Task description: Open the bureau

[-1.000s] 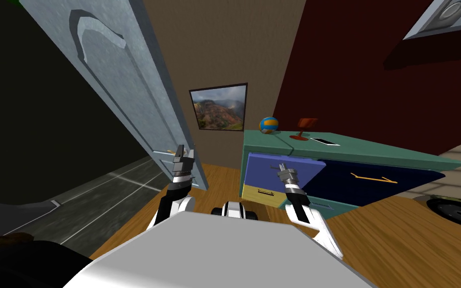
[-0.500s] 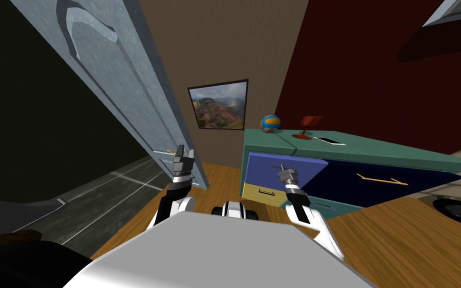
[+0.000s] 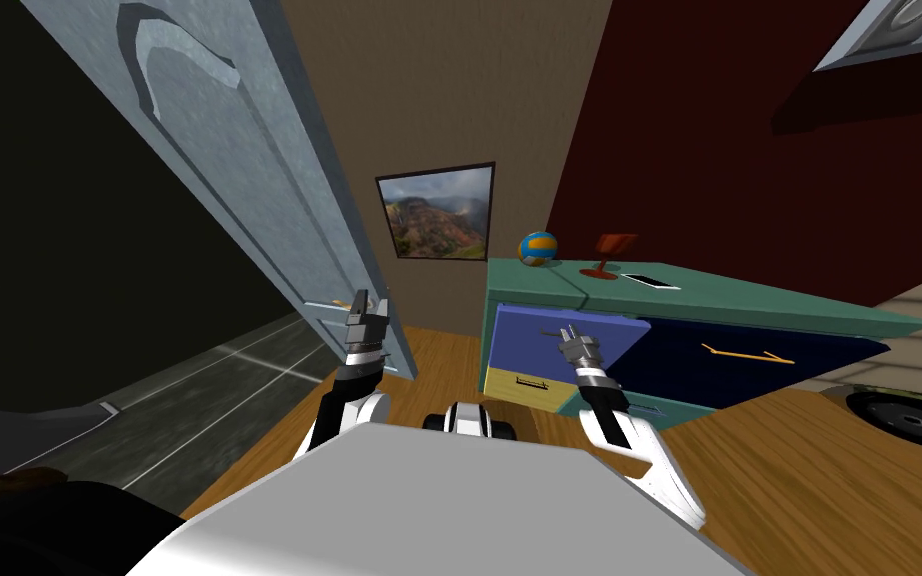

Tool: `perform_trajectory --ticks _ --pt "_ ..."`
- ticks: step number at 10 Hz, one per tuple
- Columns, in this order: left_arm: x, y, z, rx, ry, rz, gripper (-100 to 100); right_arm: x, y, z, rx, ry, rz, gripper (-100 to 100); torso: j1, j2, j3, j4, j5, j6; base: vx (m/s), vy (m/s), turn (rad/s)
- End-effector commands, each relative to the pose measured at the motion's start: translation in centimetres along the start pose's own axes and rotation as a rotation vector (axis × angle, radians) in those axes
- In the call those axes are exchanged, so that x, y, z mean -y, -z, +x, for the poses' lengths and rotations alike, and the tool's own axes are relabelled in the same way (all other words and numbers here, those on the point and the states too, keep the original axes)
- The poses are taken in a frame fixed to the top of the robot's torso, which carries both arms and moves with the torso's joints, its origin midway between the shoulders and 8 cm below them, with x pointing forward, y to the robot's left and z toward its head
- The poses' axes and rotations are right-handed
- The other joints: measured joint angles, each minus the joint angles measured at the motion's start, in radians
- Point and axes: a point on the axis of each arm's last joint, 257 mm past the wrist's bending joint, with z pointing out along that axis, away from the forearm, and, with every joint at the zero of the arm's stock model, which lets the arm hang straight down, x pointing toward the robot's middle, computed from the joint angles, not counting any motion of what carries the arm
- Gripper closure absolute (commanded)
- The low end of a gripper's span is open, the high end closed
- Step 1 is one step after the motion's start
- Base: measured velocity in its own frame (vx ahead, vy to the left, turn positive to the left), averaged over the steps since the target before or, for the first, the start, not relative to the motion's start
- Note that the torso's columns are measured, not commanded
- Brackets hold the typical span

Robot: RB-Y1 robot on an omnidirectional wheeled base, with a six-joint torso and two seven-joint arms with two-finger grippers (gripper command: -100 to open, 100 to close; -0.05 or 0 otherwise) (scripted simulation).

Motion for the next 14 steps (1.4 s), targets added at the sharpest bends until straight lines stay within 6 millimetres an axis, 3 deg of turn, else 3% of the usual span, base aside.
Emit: perform_trajectory --ticks 1,3,6,11,14 --pt "0.0 0.0 0.0 0.000 0.000 0.000 0 0.2 -0.1 0.7 0.015 0.047 -0.023 -100 -0.001 -0.003 -0.001 -0.003 -0.002 -0.001 -0.010 0.011 0.015" --pt "0.0 0.0 0.0 0.000 0.000 0.000 0 0.6 -0.3 1.2 0.028 0.095 -0.039 -100 -0.002 -0.007 -0.004 -0.005 -0.004 -0.001 -0.016 0.041 0.009" --pt "0.0 0.0 0.0 0.000 0.000 0.000 0 -0.7 0.4 1.7 -0.024 0.091 -0.068 -100 0.008 -0.007 -0.004 -0.005 -0.002 -0.007 -0.029 0.138 0.038" --pt "0.0 0.0 0.0 0.000 0.000 0.000 0 -2.3 1.2 1.0 -0.075 0.015 -0.062 -100 0.002 -0.006 -0.003 -0.004 -0.003 -0.007 -0.012 0.042 0.016" --pt "0.0 0.0 0.0 0.000 0.000 0.000 0 0.2 0.0 1.7 -0.082 0.044 -0.034 -100 0.000 -0.006 -0.003 -0.003 -0.002 -0.003 0.017 -0.016 0.009"
